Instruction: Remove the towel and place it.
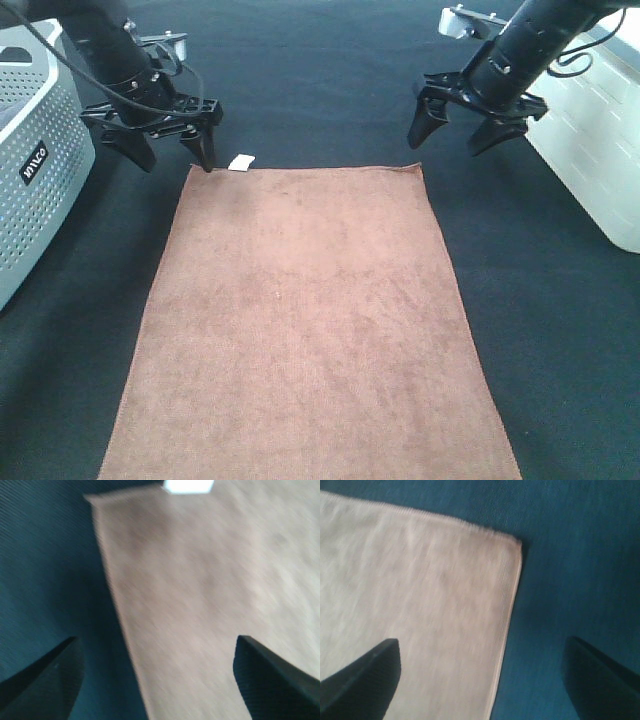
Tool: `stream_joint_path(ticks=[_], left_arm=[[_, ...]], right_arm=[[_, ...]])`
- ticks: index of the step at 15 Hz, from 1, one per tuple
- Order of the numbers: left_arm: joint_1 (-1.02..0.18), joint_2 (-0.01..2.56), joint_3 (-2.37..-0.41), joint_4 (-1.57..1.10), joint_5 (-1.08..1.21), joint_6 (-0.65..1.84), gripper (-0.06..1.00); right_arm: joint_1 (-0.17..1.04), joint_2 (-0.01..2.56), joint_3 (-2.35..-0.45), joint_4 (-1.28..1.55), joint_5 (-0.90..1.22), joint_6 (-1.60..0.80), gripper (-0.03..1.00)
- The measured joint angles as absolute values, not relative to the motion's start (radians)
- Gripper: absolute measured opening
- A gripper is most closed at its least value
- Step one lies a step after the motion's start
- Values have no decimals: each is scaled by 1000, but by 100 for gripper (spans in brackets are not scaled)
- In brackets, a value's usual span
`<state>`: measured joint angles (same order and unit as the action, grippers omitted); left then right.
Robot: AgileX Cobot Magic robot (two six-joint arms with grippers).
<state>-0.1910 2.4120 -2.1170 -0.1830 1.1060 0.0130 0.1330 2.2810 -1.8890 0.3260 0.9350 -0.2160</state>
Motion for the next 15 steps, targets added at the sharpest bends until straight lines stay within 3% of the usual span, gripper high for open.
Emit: stream_joint_path(ticks=[5, 15], left_arm=[[-172, 2523, -2234, -170, 1092, 33, 76], [-172, 2601, -2253, -214, 1036, 55, 76]], right_arm=[[133, 2471, -2095, 311, 950, -199, 80], [159, 2567, -2148, 272, 949, -199, 79]])
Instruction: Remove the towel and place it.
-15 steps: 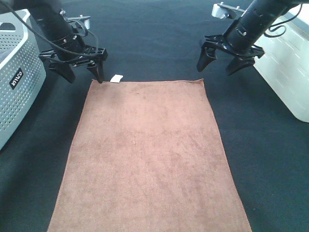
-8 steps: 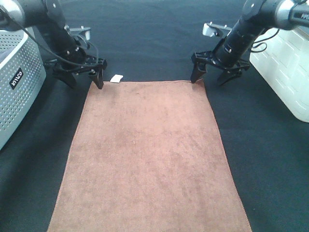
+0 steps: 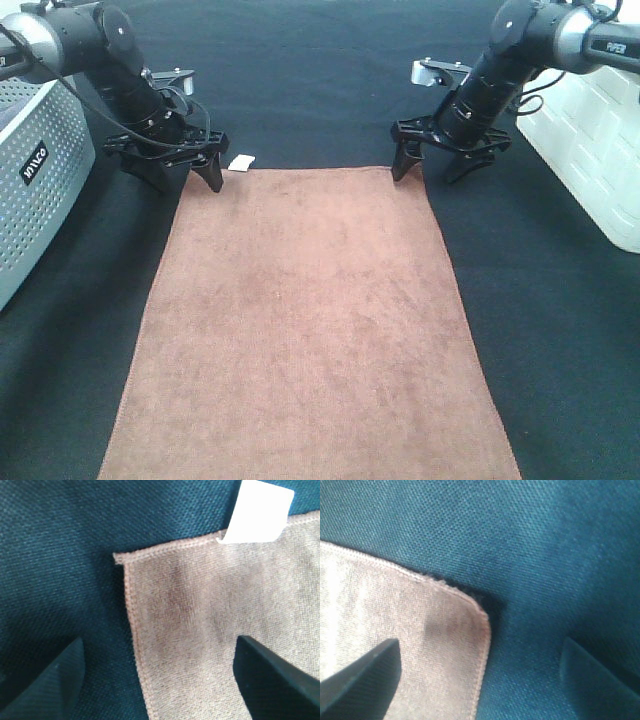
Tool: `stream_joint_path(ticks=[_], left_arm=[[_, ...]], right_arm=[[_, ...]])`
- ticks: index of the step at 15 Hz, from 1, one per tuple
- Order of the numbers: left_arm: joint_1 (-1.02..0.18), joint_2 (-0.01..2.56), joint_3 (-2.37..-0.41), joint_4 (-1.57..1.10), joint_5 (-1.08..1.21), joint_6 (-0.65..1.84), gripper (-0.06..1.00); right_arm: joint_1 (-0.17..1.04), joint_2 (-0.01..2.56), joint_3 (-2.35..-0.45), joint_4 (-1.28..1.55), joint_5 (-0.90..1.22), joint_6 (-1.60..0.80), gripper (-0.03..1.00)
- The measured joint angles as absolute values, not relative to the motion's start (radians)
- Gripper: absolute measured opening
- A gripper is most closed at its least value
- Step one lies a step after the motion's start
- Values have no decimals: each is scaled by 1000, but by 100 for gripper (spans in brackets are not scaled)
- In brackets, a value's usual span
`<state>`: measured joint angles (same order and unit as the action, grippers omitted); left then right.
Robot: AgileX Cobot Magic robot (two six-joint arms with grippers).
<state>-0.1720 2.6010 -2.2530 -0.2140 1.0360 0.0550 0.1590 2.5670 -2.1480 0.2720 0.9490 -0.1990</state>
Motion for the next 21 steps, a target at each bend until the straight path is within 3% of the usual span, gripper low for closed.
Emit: stream_joint_path(ticks=[4, 7, 9, 11, 13, 21], left_arm=[[-168, 2602, -2255, -269, 1035, 59, 76], [-185, 2615, -2258, -310, 1021, 60, 63], [-188, 2622, -2260, -313, 1008, 59, 46], [-188, 2627, -2265, -314, 997, 64, 14], [-193, 2632, -2271, -316, 994, 85, 1], [-195, 2648, -2338, -299, 995, 137, 1]], right_arm=[[214, 2578, -2154, 240, 903, -199, 76], [239, 2583, -2154, 222, 869, -196, 64], [245, 2586, -2154, 220, 857, -195, 45], [248, 2589, -2154, 220, 854, -192, 19], [248, 2591, -2154, 221, 852, -191, 0], [252, 2570, -2140, 190, 817, -190, 0]])
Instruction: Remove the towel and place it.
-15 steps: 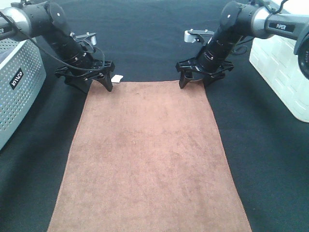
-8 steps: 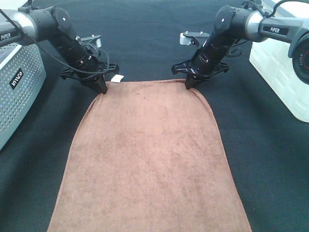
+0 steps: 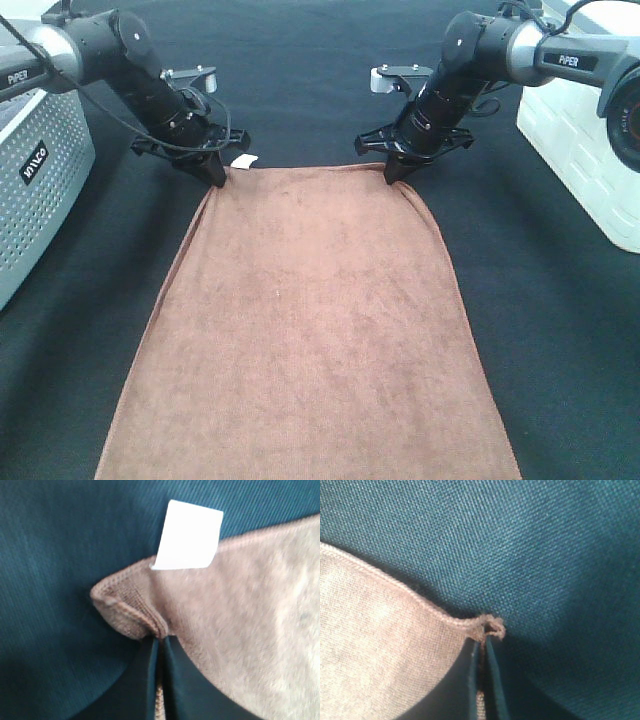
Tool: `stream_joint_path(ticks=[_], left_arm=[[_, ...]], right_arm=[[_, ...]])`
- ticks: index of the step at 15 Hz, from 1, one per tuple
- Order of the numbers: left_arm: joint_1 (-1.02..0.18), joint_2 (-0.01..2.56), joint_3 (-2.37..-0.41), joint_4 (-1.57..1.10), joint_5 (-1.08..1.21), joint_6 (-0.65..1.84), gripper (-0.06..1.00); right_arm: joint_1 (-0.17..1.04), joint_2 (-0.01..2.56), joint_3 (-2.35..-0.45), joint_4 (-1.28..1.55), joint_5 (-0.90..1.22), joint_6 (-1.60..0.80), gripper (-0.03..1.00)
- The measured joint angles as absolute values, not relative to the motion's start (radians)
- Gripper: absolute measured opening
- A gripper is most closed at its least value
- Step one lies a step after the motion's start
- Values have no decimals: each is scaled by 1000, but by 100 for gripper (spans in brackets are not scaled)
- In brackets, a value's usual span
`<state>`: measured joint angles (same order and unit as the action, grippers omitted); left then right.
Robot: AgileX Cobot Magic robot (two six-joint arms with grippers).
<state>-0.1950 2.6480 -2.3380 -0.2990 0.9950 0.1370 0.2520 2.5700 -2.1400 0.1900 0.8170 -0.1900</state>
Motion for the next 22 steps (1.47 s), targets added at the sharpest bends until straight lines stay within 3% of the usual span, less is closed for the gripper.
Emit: stream_joint_path(ticks=[9, 15, 22], left_arm=[[-200, 2648, -2472, -246, 896, 141, 1], [-200, 2648, -2476, -215, 639, 142, 1], [-200, 2659, -2476, -209, 574, 143, 1]], right_arm=[[257, 2567, -2321, 136, 703, -190, 0], [227, 2567, -2325, 105, 515, -146, 0], [227, 2583, -2325, 108, 428, -147, 0]])
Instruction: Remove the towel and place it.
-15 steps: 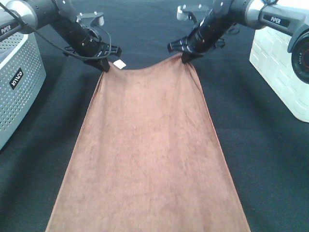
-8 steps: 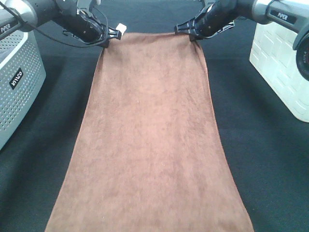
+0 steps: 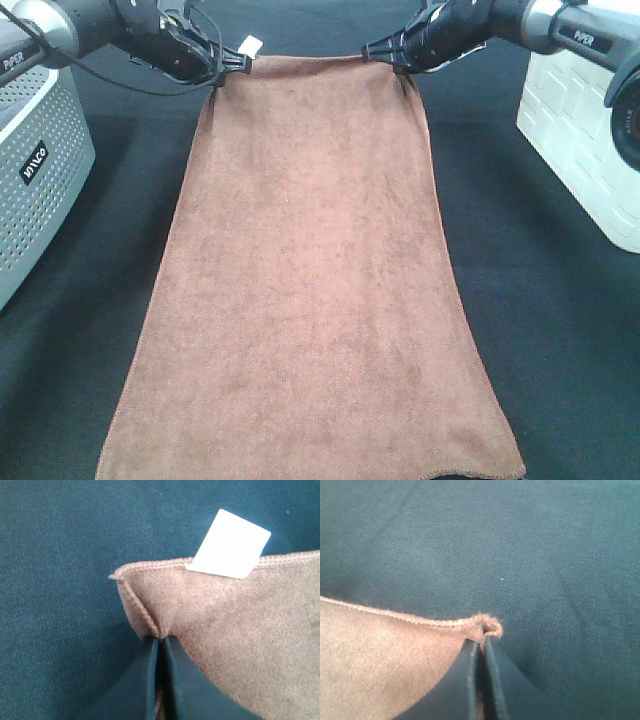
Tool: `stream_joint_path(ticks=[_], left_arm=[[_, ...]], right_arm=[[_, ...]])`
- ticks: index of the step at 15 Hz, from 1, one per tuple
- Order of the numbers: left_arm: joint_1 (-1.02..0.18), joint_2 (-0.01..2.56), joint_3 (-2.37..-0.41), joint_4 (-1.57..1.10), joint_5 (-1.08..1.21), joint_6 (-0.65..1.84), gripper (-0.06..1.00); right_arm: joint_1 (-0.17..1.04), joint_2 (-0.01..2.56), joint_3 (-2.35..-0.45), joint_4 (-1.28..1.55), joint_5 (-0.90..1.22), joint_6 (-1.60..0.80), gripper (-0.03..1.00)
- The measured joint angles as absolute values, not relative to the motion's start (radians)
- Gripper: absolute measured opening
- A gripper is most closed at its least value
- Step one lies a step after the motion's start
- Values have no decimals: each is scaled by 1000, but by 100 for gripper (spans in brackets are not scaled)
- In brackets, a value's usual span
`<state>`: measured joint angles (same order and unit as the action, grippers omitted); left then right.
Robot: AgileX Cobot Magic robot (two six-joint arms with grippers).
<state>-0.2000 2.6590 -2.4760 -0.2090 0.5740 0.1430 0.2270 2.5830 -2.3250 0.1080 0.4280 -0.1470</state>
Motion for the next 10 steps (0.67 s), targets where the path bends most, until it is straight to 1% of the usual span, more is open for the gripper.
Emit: stream_joint_path(ticks=[10], left_arm=[[-200, 2783, -2476, -229, 407, 146, 1]], right_arm=[[227, 2718, -2325, 131, 318, -166, 0]])
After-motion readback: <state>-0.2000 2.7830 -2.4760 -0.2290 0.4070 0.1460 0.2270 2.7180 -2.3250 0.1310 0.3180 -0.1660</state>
